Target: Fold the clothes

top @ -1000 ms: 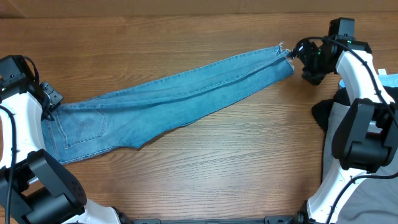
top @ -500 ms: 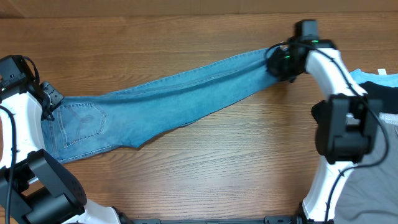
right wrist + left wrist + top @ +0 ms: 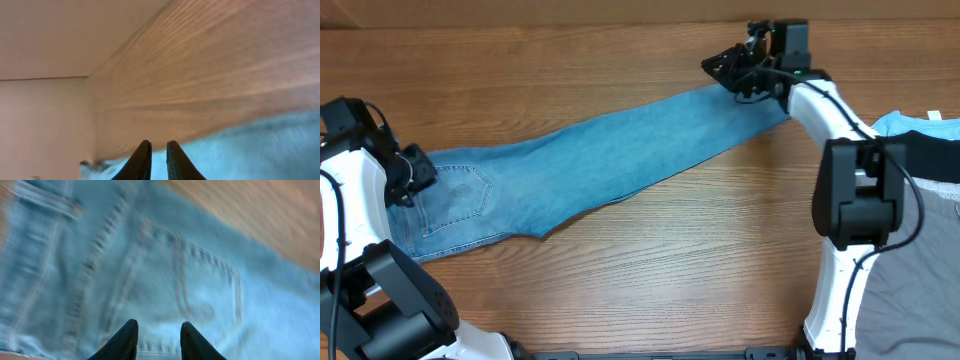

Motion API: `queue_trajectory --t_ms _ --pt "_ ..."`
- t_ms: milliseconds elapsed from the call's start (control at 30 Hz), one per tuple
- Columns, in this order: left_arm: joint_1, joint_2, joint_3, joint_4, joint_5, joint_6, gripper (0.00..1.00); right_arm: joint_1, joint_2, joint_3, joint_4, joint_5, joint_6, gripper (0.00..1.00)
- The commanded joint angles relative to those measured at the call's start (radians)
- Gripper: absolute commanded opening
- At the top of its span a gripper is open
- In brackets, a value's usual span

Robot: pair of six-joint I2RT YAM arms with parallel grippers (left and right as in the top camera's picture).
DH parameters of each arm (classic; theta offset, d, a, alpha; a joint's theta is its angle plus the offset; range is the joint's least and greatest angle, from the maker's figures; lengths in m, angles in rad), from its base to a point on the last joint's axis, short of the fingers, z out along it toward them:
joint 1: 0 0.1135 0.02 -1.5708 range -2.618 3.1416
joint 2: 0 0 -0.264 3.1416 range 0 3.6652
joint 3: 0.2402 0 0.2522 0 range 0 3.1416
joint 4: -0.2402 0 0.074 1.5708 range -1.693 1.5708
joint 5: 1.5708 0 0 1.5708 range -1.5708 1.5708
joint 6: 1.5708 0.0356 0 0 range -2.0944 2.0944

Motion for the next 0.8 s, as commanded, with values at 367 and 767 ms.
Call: queue_trajectory --t_ms 367,767 --pt "0.0 -0.007 0.013 -0.181 -0.074 -0.069 0.63 -0.187 -0.109 0.007 -0.519 0.342 -0.388 0.75" --pt "0.116 -0.006 -0.257 0.056 -0.274 -0.299 0.14 -0.209 -0.109 0.005 -0.62 0.378 -0.418 0.77"
